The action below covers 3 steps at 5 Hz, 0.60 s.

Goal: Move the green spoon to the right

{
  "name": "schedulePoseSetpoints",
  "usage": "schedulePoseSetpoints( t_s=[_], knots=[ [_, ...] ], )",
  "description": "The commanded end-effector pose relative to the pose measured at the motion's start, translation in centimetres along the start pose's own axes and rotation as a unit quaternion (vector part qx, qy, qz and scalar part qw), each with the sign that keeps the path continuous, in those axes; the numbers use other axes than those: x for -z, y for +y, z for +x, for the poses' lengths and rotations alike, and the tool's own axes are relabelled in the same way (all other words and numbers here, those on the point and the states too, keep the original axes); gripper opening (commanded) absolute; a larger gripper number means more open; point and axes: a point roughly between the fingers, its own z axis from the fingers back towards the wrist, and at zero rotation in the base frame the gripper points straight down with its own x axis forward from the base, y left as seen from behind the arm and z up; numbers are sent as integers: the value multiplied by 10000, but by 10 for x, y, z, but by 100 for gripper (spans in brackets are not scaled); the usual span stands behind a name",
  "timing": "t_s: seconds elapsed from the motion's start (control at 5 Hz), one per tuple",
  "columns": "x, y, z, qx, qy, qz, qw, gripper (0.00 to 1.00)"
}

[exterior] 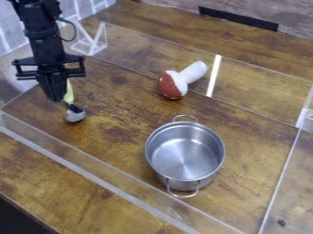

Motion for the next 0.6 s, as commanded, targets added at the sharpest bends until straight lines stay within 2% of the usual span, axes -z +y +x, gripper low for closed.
schedulePoseSetpoints(
  t_s=[0.0,0.4],
  knots=[
    [-5,0,10,44,-222,-74,9997,100],
    [4,-8,12,121,-185,-164,9996,100]
  ],
)
